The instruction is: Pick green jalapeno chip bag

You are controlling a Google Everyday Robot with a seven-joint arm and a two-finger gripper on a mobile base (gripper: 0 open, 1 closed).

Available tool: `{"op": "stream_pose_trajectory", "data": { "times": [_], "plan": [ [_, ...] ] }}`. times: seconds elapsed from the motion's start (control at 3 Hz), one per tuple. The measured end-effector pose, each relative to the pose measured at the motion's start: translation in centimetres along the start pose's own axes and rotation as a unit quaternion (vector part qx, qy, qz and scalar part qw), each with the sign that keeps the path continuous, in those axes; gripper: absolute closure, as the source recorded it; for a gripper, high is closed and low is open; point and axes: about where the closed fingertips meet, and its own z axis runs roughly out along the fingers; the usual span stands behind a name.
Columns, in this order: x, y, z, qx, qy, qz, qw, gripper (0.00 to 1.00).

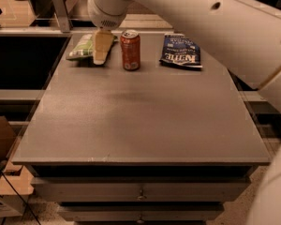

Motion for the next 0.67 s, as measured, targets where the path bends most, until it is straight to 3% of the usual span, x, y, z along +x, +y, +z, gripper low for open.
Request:
{"op": "stream_pose_trajectory", "data": {
  "times": [0.33,0.67],
  "plan": [
    [-0.5,-1.3,3.3,0.021,0.014,-0.002,0.9997,0.00],
    [-0.2,-2.0,6.4,0.025,0.027,0.010,0.9993,0.00]
  ]
}}
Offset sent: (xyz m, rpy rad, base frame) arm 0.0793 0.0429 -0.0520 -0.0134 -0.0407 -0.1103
